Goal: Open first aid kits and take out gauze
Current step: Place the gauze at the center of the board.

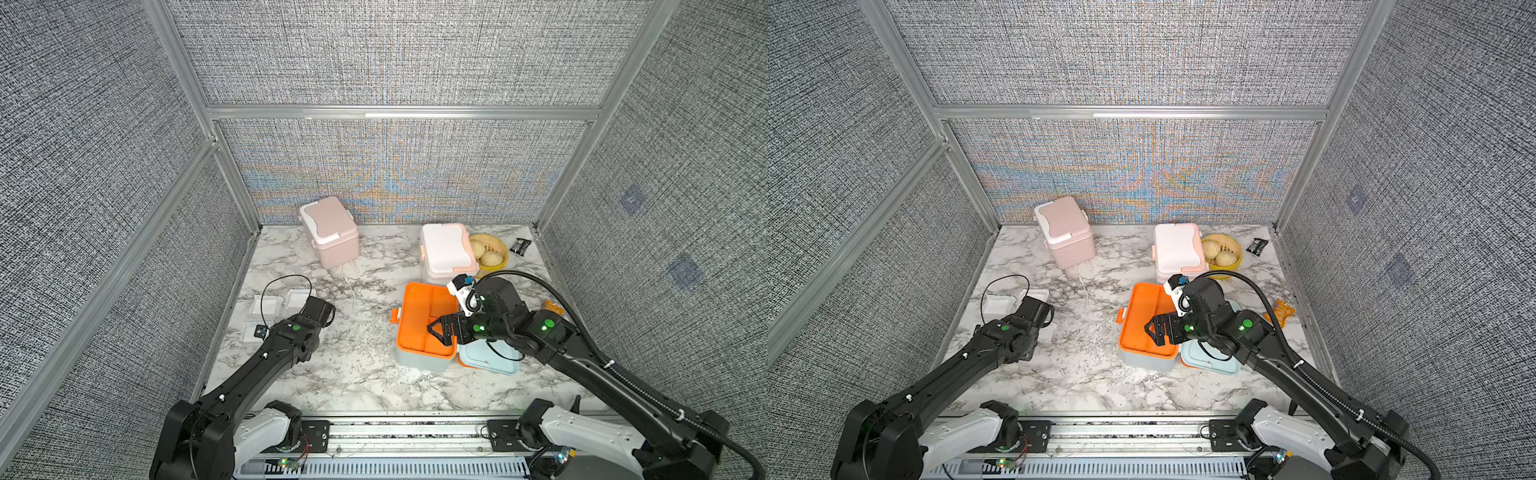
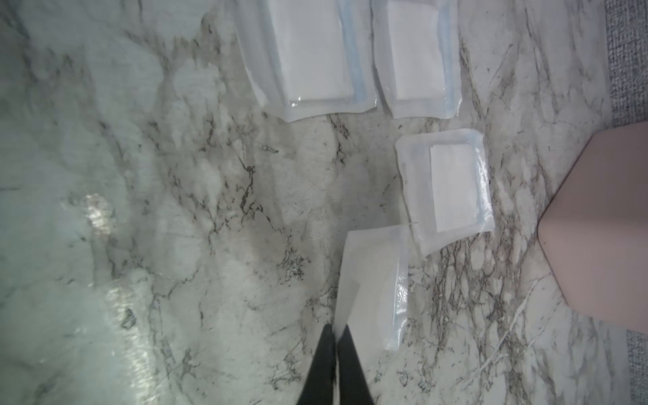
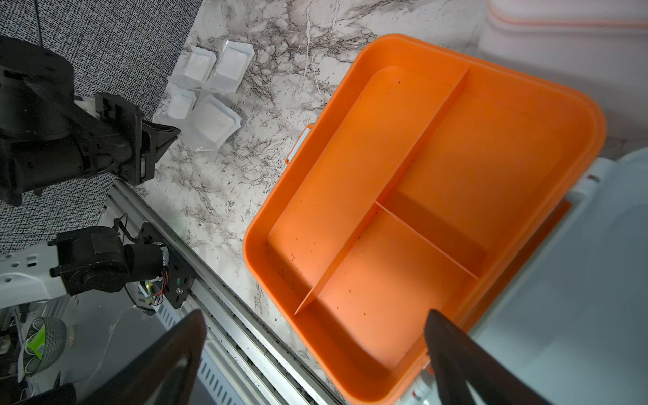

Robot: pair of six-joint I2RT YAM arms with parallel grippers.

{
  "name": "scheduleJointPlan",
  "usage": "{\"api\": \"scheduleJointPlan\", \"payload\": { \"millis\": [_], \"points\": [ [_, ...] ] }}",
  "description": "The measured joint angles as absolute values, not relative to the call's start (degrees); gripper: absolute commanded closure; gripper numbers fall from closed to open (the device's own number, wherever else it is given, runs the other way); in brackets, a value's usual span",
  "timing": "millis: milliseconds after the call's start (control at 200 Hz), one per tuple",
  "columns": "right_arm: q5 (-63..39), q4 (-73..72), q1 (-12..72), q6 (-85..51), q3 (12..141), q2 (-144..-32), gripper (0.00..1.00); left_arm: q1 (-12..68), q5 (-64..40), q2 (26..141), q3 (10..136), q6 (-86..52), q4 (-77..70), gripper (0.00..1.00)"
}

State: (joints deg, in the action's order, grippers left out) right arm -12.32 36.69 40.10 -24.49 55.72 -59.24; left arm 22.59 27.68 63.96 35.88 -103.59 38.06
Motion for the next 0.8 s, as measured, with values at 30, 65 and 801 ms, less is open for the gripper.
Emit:
{"api": "scheduleJointPlan", "payload": {
  "millis": [30, 65, 801],
  "points": [
    [-12.32, 36.69, 40.10, -24.36, 55.72, -59.37, 0.01, 21.56, 27.49, 64.23, 35.46, -103.92, 37.34, 1.00],
    [-12.32, 36.69, 40.10, -24.18, 55.72, -59.55, 0.01, 20.47, 27.29, 64.38, 34.98, -104.20, 36.60, 1.00],
    [-12.32, 36.67, 40.10, -23.29, 55.83, -61.47, 0.01, 6.92, 20.05, 70.28, 31.68, -96.47, 24.97, 1.00]
  ]
}}
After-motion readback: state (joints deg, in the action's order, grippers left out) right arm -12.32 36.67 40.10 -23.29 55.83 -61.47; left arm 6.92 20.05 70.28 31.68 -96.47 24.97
